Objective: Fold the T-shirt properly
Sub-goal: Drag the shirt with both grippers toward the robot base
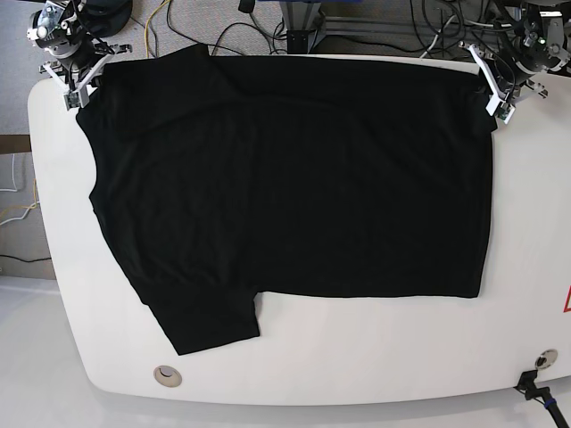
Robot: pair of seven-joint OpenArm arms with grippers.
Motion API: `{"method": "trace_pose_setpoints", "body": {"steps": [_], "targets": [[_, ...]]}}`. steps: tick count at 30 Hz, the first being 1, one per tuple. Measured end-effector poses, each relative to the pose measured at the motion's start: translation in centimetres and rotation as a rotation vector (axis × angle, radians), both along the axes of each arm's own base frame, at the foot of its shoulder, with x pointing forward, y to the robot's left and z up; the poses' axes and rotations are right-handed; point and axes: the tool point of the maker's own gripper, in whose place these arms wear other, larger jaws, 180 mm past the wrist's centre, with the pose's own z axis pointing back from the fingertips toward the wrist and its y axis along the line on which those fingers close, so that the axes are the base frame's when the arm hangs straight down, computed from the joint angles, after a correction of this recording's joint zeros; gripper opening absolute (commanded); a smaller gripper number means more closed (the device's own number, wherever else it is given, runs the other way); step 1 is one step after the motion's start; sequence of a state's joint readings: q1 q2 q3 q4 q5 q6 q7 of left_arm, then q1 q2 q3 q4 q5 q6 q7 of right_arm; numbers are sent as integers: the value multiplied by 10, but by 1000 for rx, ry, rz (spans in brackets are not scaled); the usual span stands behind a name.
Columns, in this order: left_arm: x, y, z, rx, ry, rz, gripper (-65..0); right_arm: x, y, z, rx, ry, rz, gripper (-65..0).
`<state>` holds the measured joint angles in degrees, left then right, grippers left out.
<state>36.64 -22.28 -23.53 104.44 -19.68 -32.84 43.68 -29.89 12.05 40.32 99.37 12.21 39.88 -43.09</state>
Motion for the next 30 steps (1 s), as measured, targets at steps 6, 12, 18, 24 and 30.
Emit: {"method": "trace_pose_setpoints", "body": {"steps": [6, 12, 18, 24, 30], "targets": [[-18, 6, -1, 30, 65, -81, -487, 1, 0, 0, -3, -7, -4, -368], [-15, 29, 7, 83, 66, -31, -171, 4, -1, 4, -13, -11, 6, -245], [17, 32, 26, 101, -25, -44, -171, 15, 3, 18, -36, -45, 39, -245], [34, 37, 36, 121, -66, -38, -171, 30, 3, 31, -56, -92, 56, -245], [81, 19, 52, 59, -210, 0, -171, 74, 15, 45, -37, -194, 74, -245]]}}
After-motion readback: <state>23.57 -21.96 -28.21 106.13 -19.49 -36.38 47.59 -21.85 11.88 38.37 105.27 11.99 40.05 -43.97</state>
